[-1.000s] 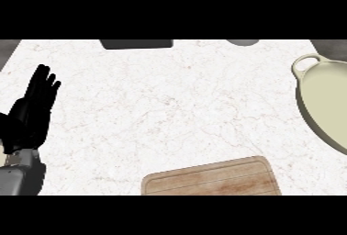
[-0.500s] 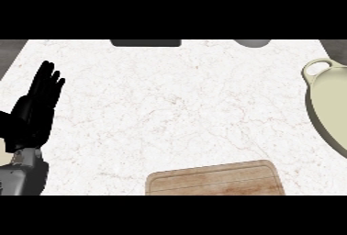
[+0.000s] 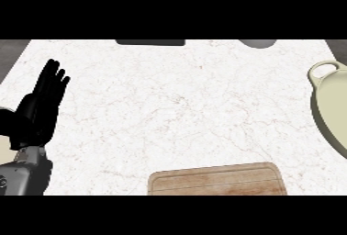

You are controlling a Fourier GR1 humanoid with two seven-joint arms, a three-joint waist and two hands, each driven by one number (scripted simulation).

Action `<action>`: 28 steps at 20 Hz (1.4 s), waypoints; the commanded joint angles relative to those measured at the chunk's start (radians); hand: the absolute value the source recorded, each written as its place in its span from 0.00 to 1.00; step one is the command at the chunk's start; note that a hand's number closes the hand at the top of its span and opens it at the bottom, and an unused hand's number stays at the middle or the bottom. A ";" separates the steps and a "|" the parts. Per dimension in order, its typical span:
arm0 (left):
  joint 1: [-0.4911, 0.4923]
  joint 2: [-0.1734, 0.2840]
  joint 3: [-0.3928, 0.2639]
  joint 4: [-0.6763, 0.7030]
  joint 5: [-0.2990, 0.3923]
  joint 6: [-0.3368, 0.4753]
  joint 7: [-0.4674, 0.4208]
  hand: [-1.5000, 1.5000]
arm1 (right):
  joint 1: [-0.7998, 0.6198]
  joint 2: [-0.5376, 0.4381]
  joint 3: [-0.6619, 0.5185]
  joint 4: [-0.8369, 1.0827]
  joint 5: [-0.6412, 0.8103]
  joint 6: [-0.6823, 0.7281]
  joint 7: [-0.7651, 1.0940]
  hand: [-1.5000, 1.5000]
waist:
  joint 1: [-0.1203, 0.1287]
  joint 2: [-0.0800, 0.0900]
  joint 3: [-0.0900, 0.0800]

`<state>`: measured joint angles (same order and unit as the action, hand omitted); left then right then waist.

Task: Pick the sweet potato from the cutting board and place it in the pot

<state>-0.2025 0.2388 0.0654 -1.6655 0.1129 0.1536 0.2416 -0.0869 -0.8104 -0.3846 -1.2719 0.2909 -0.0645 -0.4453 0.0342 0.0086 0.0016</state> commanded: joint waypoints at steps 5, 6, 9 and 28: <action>-0.068 0.018 0.041 0.083 0.025 -0.034 -0.011 0.50 | -0.311 0.007 0.093 0.492 0.106 0.017 -0.108 1.00 | 0.004 0.004 0.000; -0.040 -0.030 -0.013 0.027 -0.017 0.010 -0.006 0.50 | -0.323 0.039 0.096 0.546 0.114 -0.002 -0.102 1.00 | 0.012 0.004 0.001; -0.034 -0.016 -0.002 0.027 -0.019 0.003 -0.003 0.50 | -0.350 0.034 0.098 0.687 0.117 0.060 -0.185 0.00 | 0.005 0.003 0.002; 0.003 -0.019 0.028 0.057 -0.009 -0.020 -0.061 0.50 | -0.493 -0.125 -0.139 1.049 -0.179 0.626 -0.354 0.00 | -0.006 0.006 0.003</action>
<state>-0.2222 0.2138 0.0767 -1.6137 0.0926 0.1489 0.2102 -0.6095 -0.8647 -0.4844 -0.2866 0.1458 0.4284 -0.7284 0.0290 0.0129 0.0042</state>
